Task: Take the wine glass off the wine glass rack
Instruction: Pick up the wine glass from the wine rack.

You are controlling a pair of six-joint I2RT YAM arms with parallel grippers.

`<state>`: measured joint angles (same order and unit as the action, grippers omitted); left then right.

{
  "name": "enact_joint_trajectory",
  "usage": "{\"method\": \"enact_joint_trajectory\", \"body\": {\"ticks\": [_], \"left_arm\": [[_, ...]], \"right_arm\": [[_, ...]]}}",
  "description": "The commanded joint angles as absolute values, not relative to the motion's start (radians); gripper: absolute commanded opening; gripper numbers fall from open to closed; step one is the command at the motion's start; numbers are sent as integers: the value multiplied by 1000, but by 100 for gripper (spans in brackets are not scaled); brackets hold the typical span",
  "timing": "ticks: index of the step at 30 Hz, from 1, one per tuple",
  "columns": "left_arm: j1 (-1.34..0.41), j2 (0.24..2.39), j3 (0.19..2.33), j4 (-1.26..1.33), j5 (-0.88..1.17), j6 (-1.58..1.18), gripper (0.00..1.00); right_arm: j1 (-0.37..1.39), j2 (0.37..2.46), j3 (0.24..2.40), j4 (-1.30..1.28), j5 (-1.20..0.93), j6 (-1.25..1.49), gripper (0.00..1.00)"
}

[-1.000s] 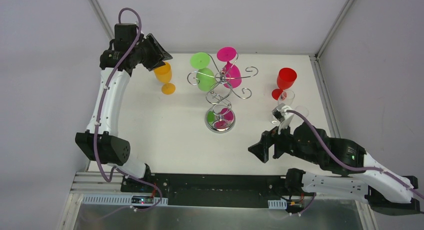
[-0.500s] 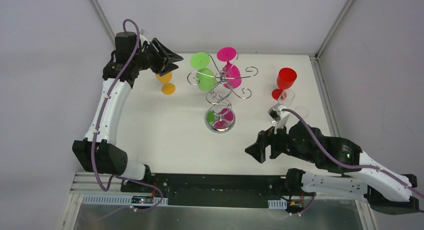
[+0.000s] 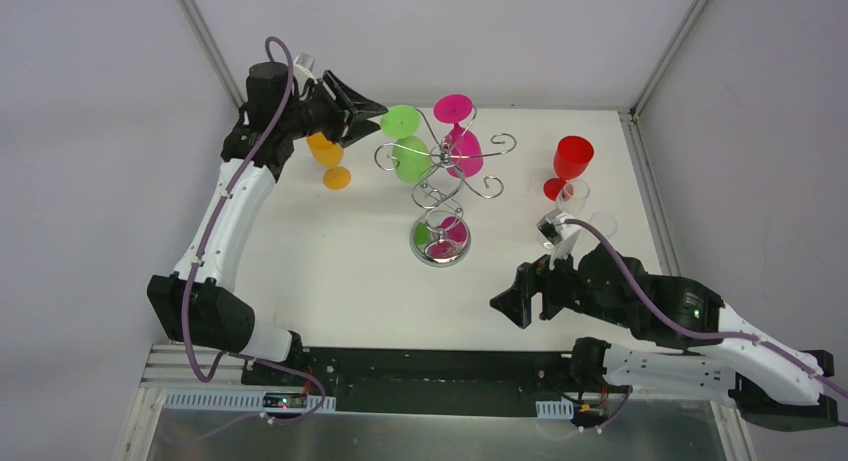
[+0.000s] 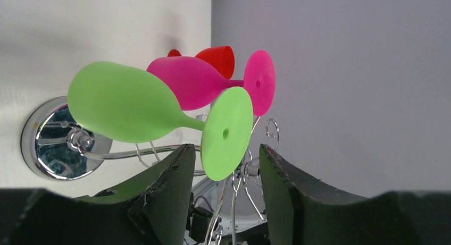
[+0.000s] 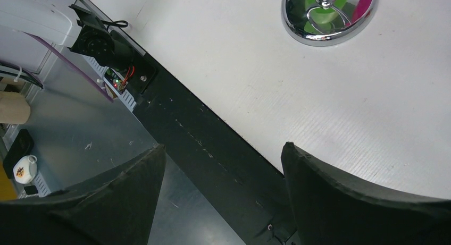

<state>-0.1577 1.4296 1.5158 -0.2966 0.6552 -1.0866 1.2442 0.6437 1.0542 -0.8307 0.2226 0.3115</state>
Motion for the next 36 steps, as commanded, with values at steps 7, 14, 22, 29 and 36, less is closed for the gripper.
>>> {"method": "enact_joint_trajectory", "body": {"ticks": [7, 14, 22, 29, 36], "left_arm": [[-178, 1430, 1521, -235, 678, -1103, 47], [-182, 1422, 1511, -234, 687, -1098, 42], [-191, 1423, 1508, -211, 703, -1115, 41], [-205, 1431, 1519, -201, 696, -1116, 39], [-216, 1436, 1524, -195, 693, -1117, 33]], "right_arm": [[1247, 616, 1045, -809, 222, 333, 83], [1248, 614, 1028, -798, 222, 334, 83], [1247, 614, 1020, -791, 220, 337, 83], [1247, 613, 1013, -791, 225, 337, 83], [1248, 603, 1001, -793, 233, 337, 83]]}}
